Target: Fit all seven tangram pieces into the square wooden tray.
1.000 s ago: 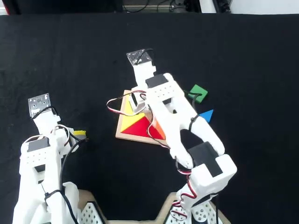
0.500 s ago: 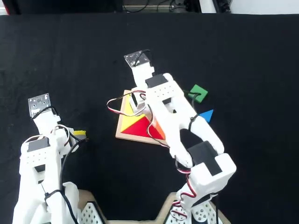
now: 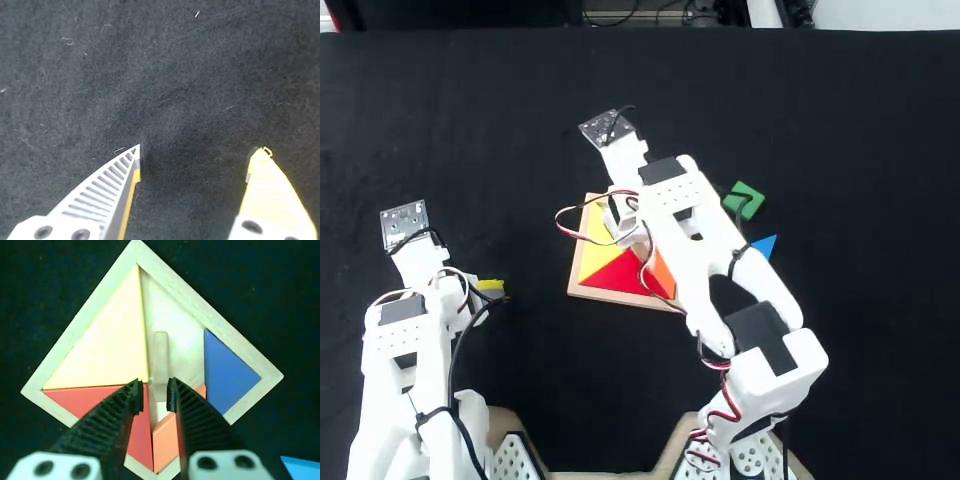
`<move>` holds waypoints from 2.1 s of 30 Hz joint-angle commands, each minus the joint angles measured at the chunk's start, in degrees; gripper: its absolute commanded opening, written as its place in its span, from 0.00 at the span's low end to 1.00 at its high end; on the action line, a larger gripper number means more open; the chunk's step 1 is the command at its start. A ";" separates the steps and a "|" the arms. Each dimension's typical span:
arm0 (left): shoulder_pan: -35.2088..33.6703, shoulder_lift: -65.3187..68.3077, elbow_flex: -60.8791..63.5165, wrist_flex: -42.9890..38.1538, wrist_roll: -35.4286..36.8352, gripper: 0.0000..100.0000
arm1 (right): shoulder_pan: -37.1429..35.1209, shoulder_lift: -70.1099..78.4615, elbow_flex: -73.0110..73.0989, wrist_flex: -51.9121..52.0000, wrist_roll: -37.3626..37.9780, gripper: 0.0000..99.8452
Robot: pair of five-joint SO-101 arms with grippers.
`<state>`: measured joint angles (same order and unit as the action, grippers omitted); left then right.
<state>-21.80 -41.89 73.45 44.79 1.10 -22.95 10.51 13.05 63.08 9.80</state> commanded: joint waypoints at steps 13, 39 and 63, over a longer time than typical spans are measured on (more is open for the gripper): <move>0.66 -0.44 -0.31 -0.26 -0.79 0.33 | 1.23 6.55 -3.74 -1.76 1.41 0.05; 0.66 -0.44 -0.31 -0.18 -0.79 0.33 | 9.93 -0.22 1.01 -4.13 -4.13 0.01; 0.66 -0.44 -0.31 -0.18 -0.79 0.33 | 3.52 -12.00 8.22 -4.31 -23.30 0.01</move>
<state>-21.80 -41.89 73.45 44.79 1.10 -18.99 1.01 20.62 61.49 -11.30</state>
